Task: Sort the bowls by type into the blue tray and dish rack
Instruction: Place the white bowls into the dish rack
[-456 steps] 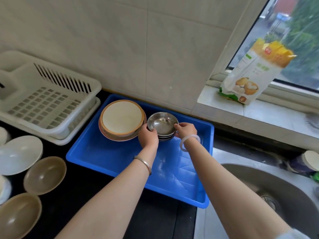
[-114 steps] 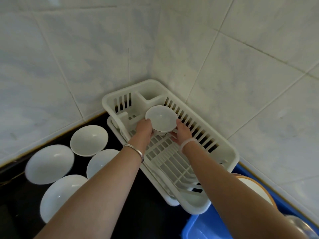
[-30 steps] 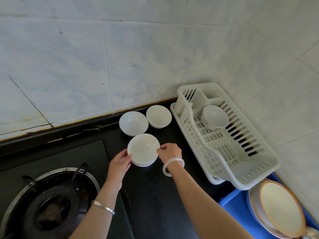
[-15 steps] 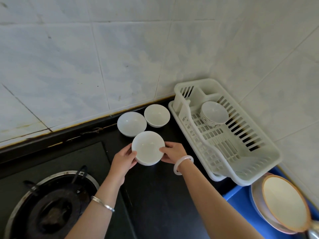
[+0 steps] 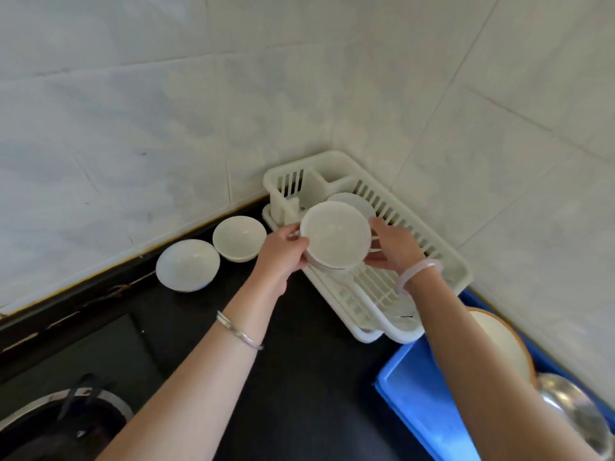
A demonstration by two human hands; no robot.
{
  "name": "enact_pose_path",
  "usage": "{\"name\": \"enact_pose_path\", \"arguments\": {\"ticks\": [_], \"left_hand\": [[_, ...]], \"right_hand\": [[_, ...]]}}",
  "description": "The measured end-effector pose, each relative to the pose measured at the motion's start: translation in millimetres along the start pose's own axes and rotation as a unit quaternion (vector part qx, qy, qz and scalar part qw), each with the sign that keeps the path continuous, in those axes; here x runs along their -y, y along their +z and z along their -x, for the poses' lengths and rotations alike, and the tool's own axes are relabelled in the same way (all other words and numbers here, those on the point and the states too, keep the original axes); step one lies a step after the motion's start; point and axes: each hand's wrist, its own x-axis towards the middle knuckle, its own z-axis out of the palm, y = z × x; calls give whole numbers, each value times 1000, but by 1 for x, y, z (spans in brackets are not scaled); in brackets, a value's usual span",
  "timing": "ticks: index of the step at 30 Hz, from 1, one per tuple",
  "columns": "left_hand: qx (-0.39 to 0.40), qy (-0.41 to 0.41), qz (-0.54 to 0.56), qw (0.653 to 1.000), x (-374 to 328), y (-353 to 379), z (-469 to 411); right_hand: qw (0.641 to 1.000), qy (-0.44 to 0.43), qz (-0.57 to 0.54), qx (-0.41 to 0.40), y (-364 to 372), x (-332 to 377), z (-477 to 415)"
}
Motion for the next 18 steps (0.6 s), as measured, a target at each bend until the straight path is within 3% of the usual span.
{"name": "enact_pose_path", "arguments": {"ticks": [6,18], "left_hand": [[87,-39,-61,994,3,78,-29],[144,-126,-157,969,45,145,-65]], "right_hand": [[997,69,-7,-19,-61,-21,-45],[990,129,61,-1,-96,-61,-89]]}}
